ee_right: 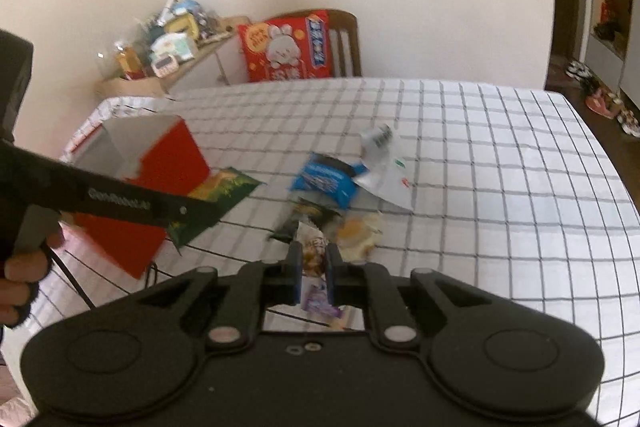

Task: Organize snacks
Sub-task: 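Carry the green packet and candy over the red box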

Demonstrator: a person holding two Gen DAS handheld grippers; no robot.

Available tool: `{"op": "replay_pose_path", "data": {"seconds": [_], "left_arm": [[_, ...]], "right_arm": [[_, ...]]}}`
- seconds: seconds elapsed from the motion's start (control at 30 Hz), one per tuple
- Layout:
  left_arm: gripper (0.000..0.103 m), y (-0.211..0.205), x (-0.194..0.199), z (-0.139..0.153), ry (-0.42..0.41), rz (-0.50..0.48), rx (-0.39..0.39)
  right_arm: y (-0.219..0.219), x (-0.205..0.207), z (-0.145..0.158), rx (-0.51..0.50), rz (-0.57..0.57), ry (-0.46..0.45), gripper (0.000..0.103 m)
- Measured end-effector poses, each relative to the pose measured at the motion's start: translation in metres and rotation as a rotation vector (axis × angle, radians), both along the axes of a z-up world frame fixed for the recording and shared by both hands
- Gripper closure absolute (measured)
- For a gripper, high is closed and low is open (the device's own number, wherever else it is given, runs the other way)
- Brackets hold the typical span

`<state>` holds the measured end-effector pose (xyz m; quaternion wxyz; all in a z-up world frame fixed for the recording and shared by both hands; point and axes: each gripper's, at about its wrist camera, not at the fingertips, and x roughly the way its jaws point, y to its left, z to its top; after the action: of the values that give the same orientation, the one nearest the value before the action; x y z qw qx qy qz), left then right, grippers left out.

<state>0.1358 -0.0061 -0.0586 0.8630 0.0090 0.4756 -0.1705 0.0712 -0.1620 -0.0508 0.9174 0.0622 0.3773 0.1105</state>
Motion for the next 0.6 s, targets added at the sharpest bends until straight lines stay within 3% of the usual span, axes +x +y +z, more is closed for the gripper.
{"op": "replay_pose_path", "data": {"seconds": [0.6], "left_arm": [[0.059,0.109,-0.018,0.045,-0.079,0.199,-0.002]], "right_arm": [[0.107,0.027,0.046,0.000,0.185,-0.096,0.093]]}}
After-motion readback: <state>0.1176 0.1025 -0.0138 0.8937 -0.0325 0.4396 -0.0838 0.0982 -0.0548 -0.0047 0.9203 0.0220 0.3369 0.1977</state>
